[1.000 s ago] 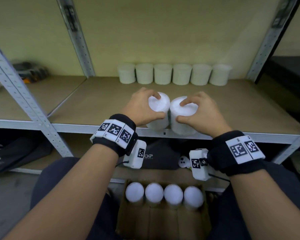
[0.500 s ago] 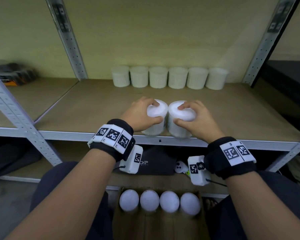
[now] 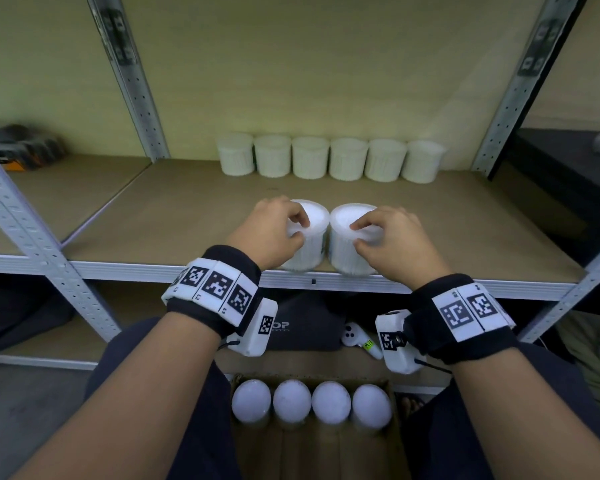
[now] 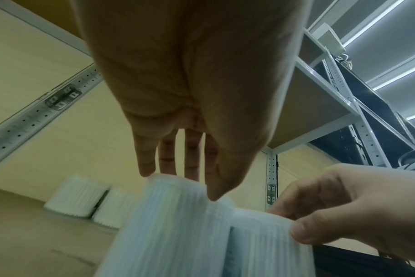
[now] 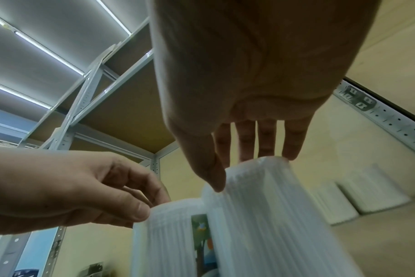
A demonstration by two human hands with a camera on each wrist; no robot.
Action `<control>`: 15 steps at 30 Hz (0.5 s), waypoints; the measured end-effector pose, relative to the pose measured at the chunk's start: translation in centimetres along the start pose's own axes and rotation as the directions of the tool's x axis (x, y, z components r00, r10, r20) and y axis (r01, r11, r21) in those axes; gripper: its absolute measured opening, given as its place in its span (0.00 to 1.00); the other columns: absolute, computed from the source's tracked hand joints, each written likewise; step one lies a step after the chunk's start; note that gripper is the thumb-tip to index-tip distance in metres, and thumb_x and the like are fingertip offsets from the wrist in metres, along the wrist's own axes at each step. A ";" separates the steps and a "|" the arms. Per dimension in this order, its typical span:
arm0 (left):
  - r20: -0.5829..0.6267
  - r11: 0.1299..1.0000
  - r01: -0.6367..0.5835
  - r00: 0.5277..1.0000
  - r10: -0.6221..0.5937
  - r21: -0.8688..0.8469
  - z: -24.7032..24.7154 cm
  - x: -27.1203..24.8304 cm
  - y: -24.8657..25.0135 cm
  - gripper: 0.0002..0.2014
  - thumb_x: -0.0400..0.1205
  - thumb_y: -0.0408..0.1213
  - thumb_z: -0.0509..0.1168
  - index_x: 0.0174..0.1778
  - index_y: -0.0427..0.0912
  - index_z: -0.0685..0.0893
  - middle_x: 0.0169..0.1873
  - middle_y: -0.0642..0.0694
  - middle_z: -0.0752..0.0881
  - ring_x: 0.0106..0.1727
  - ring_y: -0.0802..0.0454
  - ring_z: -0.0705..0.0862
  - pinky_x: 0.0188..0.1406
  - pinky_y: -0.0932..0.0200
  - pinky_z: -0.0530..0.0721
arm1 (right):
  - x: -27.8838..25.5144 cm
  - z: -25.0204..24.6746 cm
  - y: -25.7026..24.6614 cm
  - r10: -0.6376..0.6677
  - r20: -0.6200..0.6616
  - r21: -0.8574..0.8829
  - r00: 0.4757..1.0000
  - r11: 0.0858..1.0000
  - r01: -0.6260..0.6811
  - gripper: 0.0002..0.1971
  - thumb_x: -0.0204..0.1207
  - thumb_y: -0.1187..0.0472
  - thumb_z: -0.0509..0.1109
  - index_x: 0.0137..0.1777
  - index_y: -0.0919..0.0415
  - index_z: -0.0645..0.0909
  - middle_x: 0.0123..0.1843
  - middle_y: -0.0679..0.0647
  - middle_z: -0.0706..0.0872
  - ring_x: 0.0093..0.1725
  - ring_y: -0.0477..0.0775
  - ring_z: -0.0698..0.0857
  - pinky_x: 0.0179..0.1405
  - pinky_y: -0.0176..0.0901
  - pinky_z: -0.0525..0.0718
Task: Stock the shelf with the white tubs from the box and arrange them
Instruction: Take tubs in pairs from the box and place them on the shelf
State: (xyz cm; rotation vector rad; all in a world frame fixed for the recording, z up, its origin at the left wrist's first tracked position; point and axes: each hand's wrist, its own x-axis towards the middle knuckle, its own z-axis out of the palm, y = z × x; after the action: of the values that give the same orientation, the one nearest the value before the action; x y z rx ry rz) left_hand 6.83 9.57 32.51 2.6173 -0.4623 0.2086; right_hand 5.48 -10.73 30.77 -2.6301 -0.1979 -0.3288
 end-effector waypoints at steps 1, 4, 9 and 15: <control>-0.001 1.000 0.000 1.000 0.000 -0.001 0.0 0.1 0.0 0.10 0.80 0.36 0.65 0.56 0.46 0.85 0.56 0.50 0.81 0.61 0.55 0.77 0.53 0.67 0.67 | 0.1 0.0 0.1 0.007 0.001 0.007 1.000 1.000 -0.007 0.14 0.75 0.59 0.69 0.60 0.52 0.85 0.65 0.49 0.83 0.72 0.51 0.71 0.57 0.29 0.59; -0.003 1.000 -0.006 1.000 0.006 -0.013 0.3 0.6 0.1 0.10 0.79 0.36 0.66 0.54 0.47 0.86 0.55 0.51 0.82 0.62 0.54 0.78 0.54 0.66 0.68 | 0.2 -0.3 0.4 0.034 0.000 0.032 0.999 0.999 -0.034 0.13 0.75 0.60 0.70 0.59 0.53 0.85 0.64 0.50 0.83 0.72 0.50 0.70 0.58 0.30 0.61; 0.011 0.999 -0.037 0.999 0.037 -0.023 1.4 2.3 1.0 0.09 0.80 0.37 0.66 0.55 0.48 0.87 0.57 0.50 0.83 0.62 0.54 0.79 0.55 0.66 0.69 | 1.0 -1.1 2.1 0.098 -0.010 0.057 0.995 0.994 -0.097 0.12 0.73 0.61 0.71 0.56 0.55 0.87 0.64 0.54 0.84 0.72 0.53 0.73 0.62 0.36 0.69; 0.018 0.996 -0.078 0.997 0.079 -0.036 3.7 6.0 3.4 0.11 0.80 0.35 0.65 0.57 0.47 0.86 0.59 0.48 0.84 0.64 0.52 0.79 0.57 0.64 0.71 | 2.5 -2.4 5.5 0.196 -0.041 0.067 0.980 0.979 -0.193 0.11 0.72 0.60 0.73 0.54 0.54 0.87 0.66 0.56 0.83 0.68 0.54 0.77 0.56 0.35 0.70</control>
State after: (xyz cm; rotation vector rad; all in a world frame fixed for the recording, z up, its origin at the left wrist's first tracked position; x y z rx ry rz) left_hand 11.47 3.27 32.02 2.5710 -0.5712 0.1985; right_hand 8.51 -16.54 31.06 -2.5503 0.0648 -0.3118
